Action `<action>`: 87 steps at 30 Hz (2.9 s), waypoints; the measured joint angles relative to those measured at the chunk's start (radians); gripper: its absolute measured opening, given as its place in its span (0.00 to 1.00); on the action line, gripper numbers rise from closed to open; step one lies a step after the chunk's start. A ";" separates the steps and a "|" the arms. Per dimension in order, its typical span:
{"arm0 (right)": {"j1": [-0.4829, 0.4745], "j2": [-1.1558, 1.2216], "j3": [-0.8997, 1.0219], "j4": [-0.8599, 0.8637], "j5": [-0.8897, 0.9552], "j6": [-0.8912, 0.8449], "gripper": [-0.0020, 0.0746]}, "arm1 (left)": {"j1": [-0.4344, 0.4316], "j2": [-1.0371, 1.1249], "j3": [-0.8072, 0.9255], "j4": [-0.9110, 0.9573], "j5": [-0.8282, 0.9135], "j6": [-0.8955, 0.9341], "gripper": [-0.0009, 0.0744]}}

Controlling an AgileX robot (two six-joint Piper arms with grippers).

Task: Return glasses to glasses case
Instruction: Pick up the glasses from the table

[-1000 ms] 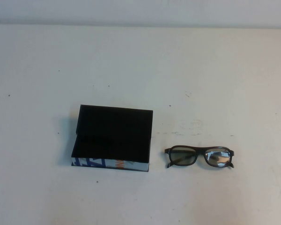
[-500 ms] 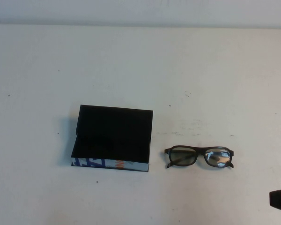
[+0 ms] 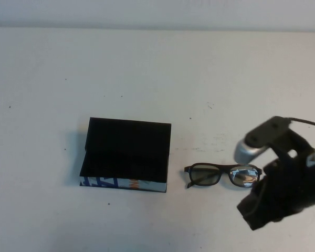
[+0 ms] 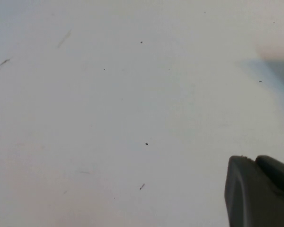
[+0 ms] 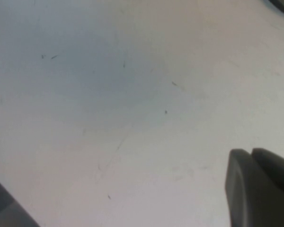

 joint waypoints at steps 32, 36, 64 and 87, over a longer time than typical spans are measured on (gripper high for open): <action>-0.034 0.546 -0.500 -0.265 0.125 -0.751 0.47 | 0.000 0.000 0.000 0.000 0.000 0.000 0.01; -0.034 0.570 -0.509 -0.262 0.123 -0.760 0.54 | 0.000 0.000 0.000 0.000 0.000 0.000 0.01; -0.019 0.637 -0.509 -0.230 0.123 -0.764 0.56 | 0.000 0.000 0.000 0.000 0.000 0.000 0.01; -0.019 0.684 -0.560 -0.257 0.191 -0.764 0.40 | 0.000 0.000 0.000 0.000 0.000 0.000 0.01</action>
